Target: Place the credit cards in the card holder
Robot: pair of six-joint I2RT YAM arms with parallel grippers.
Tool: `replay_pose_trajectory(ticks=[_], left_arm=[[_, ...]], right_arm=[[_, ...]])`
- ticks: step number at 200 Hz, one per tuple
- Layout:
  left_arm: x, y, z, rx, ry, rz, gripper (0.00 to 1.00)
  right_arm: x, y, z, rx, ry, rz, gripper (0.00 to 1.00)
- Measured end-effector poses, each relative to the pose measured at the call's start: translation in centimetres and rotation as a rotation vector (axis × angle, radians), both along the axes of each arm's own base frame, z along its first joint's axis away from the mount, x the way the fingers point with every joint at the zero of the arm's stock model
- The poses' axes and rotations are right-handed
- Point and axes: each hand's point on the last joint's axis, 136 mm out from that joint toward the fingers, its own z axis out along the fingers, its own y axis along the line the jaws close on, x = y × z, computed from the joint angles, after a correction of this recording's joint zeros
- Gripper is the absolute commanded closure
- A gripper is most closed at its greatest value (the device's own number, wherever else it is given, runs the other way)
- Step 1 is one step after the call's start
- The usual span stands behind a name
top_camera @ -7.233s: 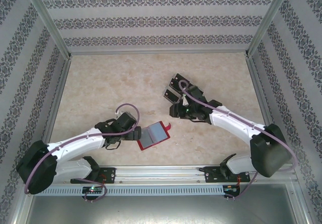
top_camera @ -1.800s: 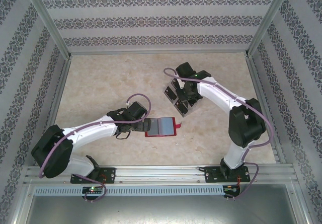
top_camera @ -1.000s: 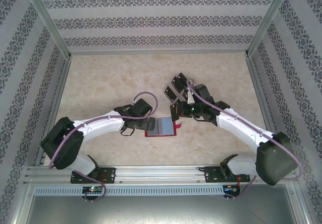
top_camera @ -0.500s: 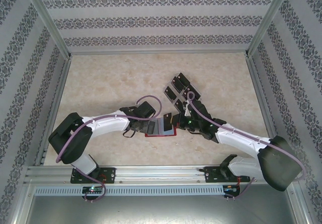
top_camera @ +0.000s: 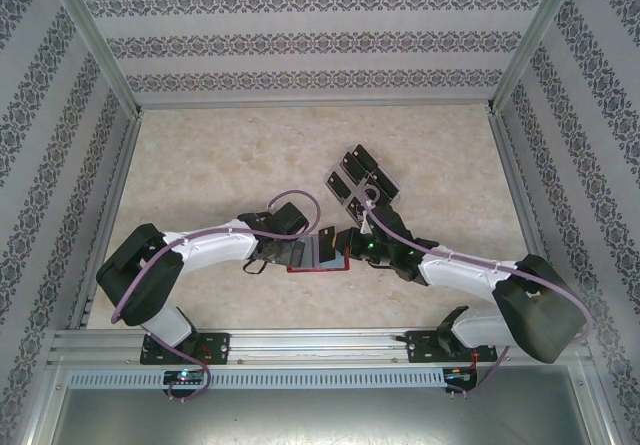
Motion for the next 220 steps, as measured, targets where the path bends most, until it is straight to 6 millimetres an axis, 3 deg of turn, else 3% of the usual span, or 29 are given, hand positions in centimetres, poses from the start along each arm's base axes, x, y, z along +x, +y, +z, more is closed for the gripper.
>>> replay_pose_trajectory(ticks=[82, 220], left_arm=[[-0.1, 0.2, -0.2, -0.002, 0.002, 0.017, 0.00], [-0.1, 0.1, -0.2, -0.006, 0.001, 0.021, 0.00]], right_arm=[[0.1, 0.6, -1.7, 0.007, 0.024, -0.002, 1.00], [0.2, 1.5, -2.7, 0.033, 0.046, -0.004, 1.00]])
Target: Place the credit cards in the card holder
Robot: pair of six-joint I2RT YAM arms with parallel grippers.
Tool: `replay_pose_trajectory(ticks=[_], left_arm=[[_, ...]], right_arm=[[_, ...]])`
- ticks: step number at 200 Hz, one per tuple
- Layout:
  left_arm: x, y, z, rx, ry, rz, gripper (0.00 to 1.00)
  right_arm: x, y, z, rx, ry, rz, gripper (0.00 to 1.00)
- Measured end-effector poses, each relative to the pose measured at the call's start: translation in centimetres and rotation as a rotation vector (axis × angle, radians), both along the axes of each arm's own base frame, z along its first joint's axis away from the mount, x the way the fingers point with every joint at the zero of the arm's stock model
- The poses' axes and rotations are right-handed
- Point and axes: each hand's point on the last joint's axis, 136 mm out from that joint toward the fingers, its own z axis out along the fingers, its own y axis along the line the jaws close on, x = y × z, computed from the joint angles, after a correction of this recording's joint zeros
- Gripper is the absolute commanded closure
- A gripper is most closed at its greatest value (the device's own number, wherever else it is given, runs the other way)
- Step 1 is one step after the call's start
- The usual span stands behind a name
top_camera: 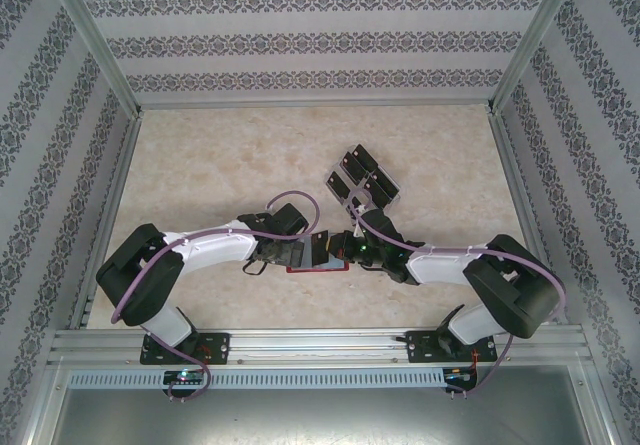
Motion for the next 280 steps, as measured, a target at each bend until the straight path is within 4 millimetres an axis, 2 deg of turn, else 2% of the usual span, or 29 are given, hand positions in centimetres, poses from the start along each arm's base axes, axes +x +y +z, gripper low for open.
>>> replay_pose_trajectory(ticks=[51, 162, 280], left_arm=[[0.0, 0.0, 0.0, -0.002, 0.001, 0.000, 0.00], [0.0, 0.0, 0.0, -0.003, 0.001, -0.001, 0.00], [0.0, 0.0, 0.0, -0.004, -0.001, -0.001, 0.00]], right_arm=[[0.0, 0.0, -0.2, 0.003, 0.004, -0.004, 1.00], [-0.6, -0.8, -2.3, -0.036, 0.037, -0.011, 1.00], [0.1, -1.3, -2.7, -0.042, 0.035, -0.026, 1.00]])
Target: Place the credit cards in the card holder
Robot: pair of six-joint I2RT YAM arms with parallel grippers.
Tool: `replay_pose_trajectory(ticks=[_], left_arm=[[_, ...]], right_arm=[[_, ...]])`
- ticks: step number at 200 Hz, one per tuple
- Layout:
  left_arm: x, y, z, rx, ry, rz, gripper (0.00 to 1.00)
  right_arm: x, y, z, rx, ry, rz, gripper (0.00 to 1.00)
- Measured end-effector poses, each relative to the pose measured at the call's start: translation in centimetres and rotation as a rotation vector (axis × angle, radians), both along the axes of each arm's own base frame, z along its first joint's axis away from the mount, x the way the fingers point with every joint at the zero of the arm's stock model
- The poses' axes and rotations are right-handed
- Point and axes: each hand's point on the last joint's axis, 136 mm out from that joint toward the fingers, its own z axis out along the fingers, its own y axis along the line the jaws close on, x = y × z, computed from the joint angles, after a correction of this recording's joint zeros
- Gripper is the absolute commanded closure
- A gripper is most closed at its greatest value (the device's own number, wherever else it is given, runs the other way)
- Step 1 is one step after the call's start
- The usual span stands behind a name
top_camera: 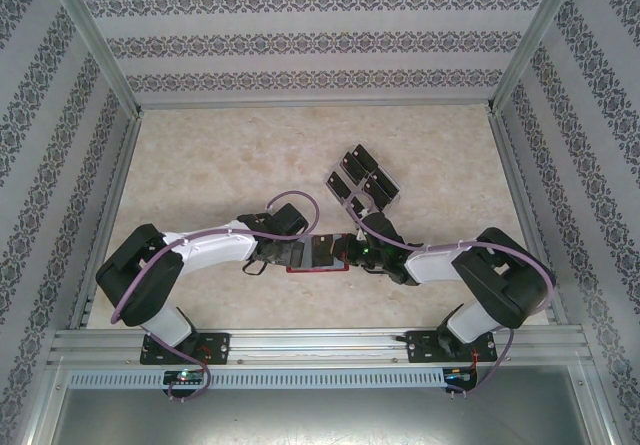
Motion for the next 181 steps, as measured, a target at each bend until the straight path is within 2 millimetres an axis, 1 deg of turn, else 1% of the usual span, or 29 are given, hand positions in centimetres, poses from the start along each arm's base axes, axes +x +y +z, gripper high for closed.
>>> replay_pose_trajectory(ticks=[181], left_arm=[[-0.02, 0.01, -0.01, -0.002, -0.002, 0.000, 0.00]], right_arm=[[-0.30, 0.90, -0.30, 0.012, 0.017, 0.038, 1.00]])
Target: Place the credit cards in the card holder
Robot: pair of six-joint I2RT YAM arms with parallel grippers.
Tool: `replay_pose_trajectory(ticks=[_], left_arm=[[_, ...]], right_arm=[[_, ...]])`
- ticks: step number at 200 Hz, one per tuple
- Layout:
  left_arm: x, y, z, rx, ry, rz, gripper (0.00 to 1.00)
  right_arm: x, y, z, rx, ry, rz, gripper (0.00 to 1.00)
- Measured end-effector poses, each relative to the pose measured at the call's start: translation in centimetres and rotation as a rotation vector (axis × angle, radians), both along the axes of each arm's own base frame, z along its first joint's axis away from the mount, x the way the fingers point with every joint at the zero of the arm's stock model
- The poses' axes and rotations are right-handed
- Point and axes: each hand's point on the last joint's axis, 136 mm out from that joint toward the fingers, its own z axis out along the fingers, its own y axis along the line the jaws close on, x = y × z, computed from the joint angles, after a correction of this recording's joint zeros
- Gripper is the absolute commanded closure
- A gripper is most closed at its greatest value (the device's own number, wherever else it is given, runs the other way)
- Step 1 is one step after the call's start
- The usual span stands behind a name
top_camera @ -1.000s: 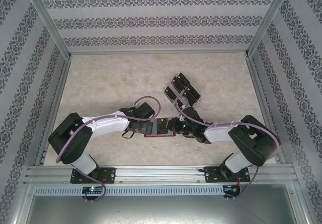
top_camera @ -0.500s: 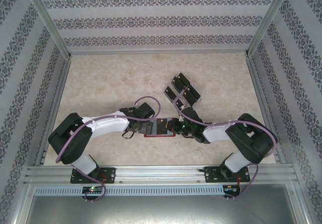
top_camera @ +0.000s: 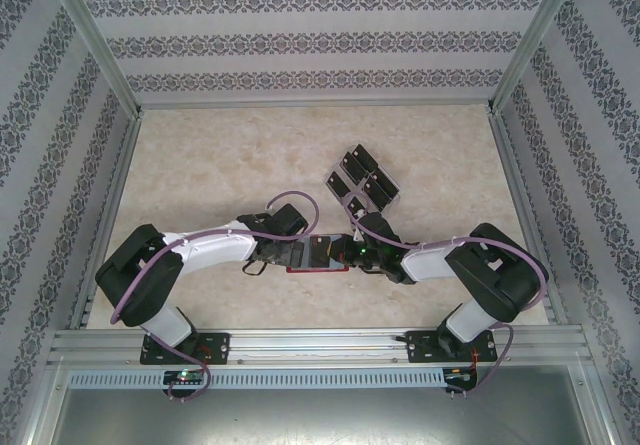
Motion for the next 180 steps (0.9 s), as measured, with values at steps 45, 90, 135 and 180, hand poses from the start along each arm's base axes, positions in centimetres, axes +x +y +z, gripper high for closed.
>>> replay_pose_trajectory(ticks=[45, 90, 135, 180], left_arm=[[0.0, 0.0, 0.0, 0.000, 0.000, 0.000, 0.00], [-0.1, 0.1, 0.0, 0.000, -0.001, 0.000, 0.00], [0.0, 0.0, 0.0, -0.002, -0.002, 0.000, 0.00], [0.0, 0.0, 0.0, -0.002, -0.002, 0.000, 0.00]], right_arm=[[0.0, 0.1, 0.1, 0.002, 0.000, 0.001, 1.00], [0.0, 0.0, 0.0, 0.001, 0.001, 0.001, 1.00], [0.0, 0.3, 0.0, 0.002, 0.008, 0.009, 1.00], [0.1, 1.4, 0.2, 0.009, 0.008, 0.032, 1.00]])
